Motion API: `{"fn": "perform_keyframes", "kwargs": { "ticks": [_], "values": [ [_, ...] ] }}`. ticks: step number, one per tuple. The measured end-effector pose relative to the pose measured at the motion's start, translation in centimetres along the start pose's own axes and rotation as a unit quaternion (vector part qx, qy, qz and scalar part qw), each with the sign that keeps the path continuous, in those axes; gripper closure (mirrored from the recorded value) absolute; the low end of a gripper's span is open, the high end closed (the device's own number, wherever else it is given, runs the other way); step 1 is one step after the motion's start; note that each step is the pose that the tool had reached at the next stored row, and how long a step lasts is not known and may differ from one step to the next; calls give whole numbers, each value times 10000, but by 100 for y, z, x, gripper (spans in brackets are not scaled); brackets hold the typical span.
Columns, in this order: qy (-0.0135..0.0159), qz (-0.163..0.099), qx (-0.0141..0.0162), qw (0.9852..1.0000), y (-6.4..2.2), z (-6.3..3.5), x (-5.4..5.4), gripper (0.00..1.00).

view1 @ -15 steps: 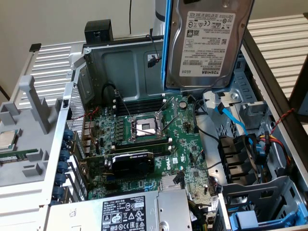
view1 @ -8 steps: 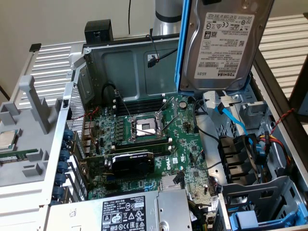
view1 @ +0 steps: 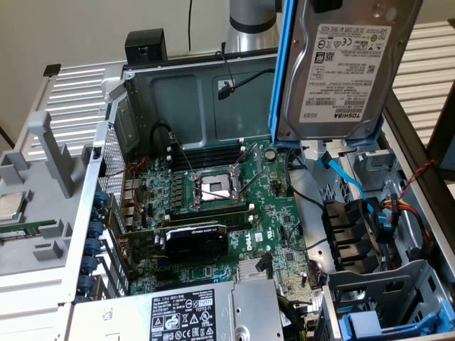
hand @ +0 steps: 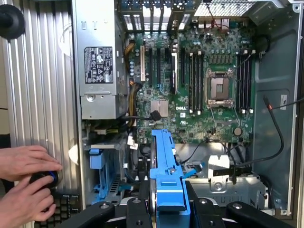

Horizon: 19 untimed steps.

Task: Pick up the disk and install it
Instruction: 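Pick up the disk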

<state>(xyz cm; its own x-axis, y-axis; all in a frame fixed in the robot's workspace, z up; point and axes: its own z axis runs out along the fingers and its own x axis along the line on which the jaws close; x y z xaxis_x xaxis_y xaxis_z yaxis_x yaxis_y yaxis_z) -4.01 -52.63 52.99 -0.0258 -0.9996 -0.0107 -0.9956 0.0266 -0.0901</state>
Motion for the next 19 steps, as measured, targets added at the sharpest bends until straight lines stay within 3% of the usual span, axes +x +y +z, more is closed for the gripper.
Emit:
{"fn": "perform_keyframes", "kwargs": {
  "ticks": [2,5,19],
  "values": [
    [1,0,66,10000,-7,0,1,63],
    [1,1,125,9999,-18,2,7,63],
    [18,14,245,9997,-48,3,63,63]
  ]
}}
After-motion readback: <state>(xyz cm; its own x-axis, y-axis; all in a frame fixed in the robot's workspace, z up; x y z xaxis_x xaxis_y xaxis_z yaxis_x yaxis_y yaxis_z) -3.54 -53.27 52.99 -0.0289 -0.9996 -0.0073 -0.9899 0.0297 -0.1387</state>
